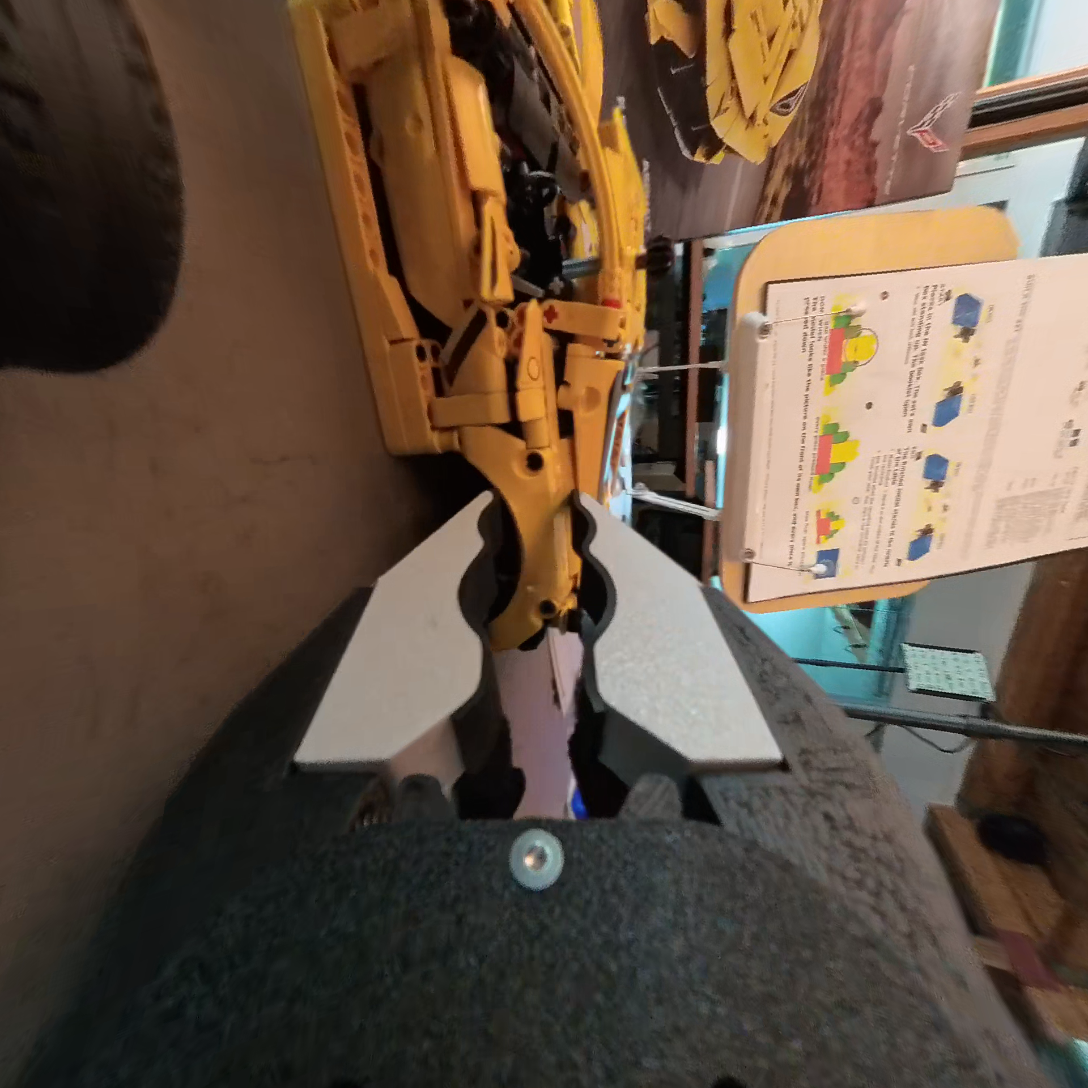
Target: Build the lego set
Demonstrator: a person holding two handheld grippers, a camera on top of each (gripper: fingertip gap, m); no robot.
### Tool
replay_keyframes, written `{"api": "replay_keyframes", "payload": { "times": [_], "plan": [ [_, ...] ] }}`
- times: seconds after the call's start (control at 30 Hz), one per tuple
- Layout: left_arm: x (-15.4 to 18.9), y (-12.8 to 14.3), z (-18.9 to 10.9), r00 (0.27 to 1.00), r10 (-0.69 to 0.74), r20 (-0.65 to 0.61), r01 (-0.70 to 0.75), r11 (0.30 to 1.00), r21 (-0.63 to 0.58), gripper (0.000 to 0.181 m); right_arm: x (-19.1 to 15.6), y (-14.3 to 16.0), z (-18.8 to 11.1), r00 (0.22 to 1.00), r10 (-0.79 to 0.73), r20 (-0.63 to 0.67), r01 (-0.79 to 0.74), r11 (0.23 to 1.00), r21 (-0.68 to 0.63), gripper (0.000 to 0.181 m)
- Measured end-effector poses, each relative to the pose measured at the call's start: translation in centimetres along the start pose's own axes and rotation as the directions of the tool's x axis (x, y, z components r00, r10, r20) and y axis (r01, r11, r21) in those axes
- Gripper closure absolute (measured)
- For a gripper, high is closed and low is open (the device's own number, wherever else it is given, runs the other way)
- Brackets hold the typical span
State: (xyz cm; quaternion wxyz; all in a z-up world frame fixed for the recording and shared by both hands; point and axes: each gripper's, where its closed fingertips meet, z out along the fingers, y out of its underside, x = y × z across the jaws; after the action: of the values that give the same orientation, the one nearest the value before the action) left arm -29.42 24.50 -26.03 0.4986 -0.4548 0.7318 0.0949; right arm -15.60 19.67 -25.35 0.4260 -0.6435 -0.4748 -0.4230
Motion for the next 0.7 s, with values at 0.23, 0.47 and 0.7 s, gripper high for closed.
{"api": "replay_keyframes", "payload": {
  "times": [0.23, 0.47, 0.7],
  "plan": [
    [-0.1, -0.2, -0.5, 0.995, 0.071, 0.066, -0.068, 0.997, -0.048, 0.168, 0.2, 0.0, -0.6, 0.999, -0.047, -0.007, 0.047, 0.999, -0.004, 0.166],
    [-0.6, -1.8, -4.4, 0.998, 0.065, -0.001, -0.065, 0.998, -0.007, 0.173, 1.5, -1.3, -4.8, 0.993, 0.023, 0.117, -0.031, 0.997, 0.066, 0.170],
    [-2.3, -3.0, -7.3, 0.977, 0.091, -0.195, -0.097, 0.995, -0.020, 0.178, 3.6, -2.4, -7.8, 0.909, 0.048, 0.414, -0.090, 0.993, 0.083, 0.174]
  ]
}}
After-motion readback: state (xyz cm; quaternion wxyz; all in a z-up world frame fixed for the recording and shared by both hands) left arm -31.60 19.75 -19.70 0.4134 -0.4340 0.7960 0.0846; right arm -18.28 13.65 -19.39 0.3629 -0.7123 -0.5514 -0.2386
